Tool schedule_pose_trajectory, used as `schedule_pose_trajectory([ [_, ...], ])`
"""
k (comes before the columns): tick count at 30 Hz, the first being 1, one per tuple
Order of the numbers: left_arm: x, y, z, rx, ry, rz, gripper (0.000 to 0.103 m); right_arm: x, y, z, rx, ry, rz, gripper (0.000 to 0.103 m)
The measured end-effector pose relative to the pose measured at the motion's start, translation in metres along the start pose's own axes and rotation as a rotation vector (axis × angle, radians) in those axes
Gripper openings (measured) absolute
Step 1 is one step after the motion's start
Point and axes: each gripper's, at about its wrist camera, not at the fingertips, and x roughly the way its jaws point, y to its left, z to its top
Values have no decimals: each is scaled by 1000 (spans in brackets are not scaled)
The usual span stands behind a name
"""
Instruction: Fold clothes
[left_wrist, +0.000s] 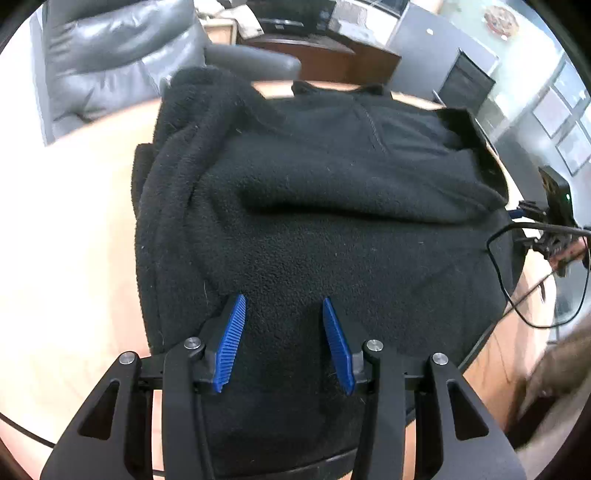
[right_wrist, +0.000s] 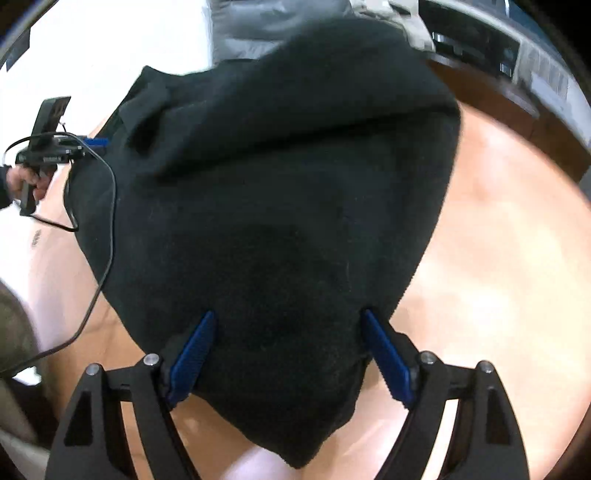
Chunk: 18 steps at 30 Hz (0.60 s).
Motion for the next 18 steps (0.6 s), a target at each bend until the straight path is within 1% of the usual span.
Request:
schedule_pose_trajectory([
  [3,-15,-6,-28,-63,50,-16,43,-7,12,-21,13,73,64,86],
  [4,-18,-6,-27,-67,55,-23,47,-11,15,-24,13,94,85,86],
  [5,-21,-7,-26,-71,59,-29,52,-17,18,-21,0,96,104,86],
  [7,-26,-8,-24,-78,67,-42,55,-37,22,-4,-70,23,124,86],
  [9,-26,-9,-7,-44,47,-42,55,-52,24,26,-171,-55,136,86],
  [10,-23,-6,1,-26,35,-40,55,-53,24,40,-233,-67,124,86],
  [12,-16,1,18,1,18,-31,56,-47,20,60,-332,-73,69,86],
  [14,-15,10,29,-32,18,-66,56,-41,11,75,-379,-87,-3,86],
  [15,-14,15,35,-49,17,-85,56,-38,4,81,-389,-93,-34,86],
  [17,-21,23,42,-83,-24,-114,56,-33,-19,93,-353,-97,-69,86],
  [18,-24,28,45,-96,-43,-97,56,-28,-26,98,-338,-87,-71,87],
])
